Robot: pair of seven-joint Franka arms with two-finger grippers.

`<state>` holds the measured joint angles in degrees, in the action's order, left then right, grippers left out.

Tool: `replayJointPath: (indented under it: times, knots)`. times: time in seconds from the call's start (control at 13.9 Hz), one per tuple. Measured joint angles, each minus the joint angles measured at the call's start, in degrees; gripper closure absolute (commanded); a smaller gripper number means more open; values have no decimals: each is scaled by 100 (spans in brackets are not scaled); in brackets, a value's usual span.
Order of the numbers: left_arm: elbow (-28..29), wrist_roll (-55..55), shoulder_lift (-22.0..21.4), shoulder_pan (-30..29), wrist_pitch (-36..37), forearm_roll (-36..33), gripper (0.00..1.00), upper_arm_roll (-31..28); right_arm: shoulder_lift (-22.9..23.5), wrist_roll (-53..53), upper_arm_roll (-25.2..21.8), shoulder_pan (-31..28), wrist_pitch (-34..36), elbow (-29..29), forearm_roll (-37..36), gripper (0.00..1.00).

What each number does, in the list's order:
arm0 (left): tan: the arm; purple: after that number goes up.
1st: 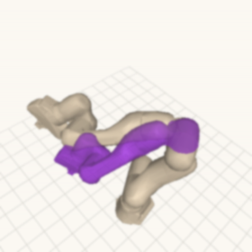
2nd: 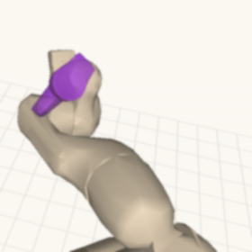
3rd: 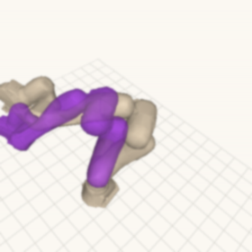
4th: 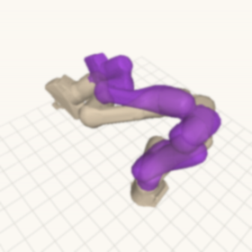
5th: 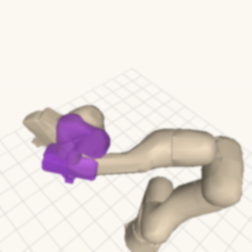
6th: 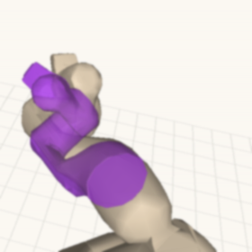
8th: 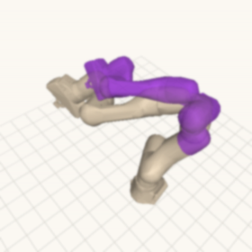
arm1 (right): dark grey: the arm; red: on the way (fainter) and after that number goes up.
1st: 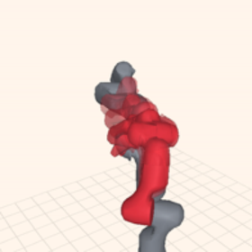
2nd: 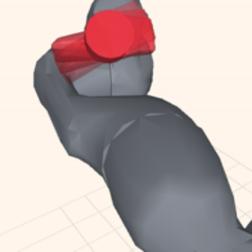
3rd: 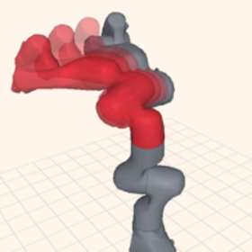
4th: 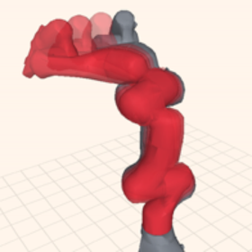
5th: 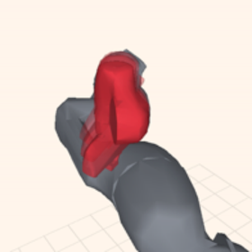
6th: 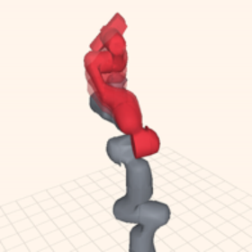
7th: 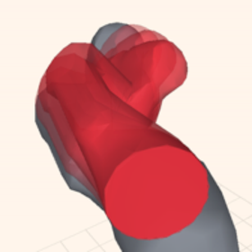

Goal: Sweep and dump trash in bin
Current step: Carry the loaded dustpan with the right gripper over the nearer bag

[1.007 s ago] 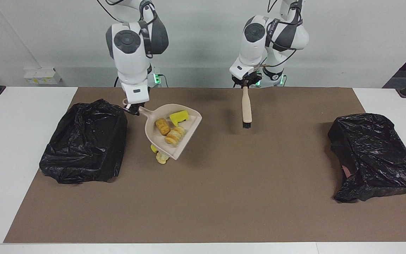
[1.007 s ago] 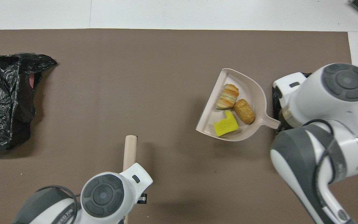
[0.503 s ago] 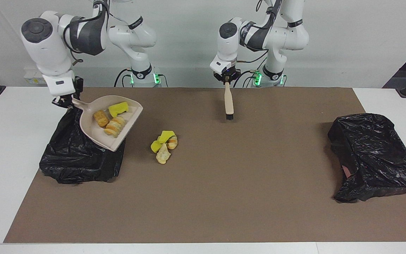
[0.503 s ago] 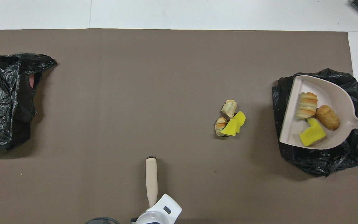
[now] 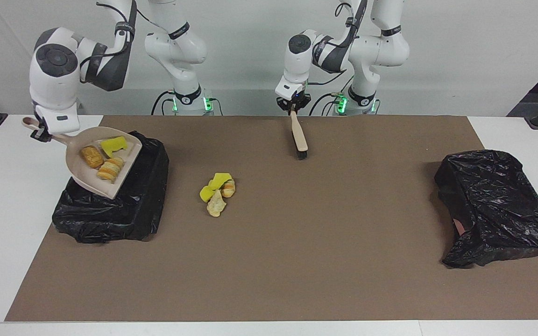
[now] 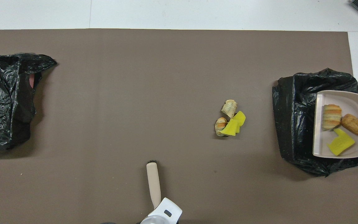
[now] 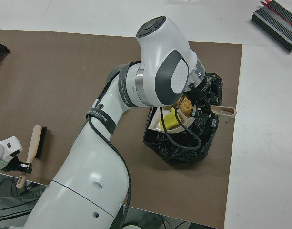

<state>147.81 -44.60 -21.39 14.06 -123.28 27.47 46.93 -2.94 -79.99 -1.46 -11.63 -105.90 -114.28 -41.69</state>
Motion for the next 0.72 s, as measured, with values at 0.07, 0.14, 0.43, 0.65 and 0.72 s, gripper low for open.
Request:
replayJointPath:
  times: [0.07,0.14,0.43,0.65,0.72]
  knots:
    - [0,80,38,0,-15,14,71,-1,1,1,39,45,-12,-90,-223,100]
    - [0,136,52,0,-33,23,55,-6,1,2,60,173,-12,-133,-498,100]
    - [-5,508,149,0,-14,60,0,-29,-33,12,97,660,178,-138,-1347,100]
    - [-219,721,204,-1,-13,50,0,-388,-48,12,100,837,316,-137,-1525,100]
    - [-358,848,205,-1,19,-81,0,-672,-49,12,101,887,384,-135,-1645,100]
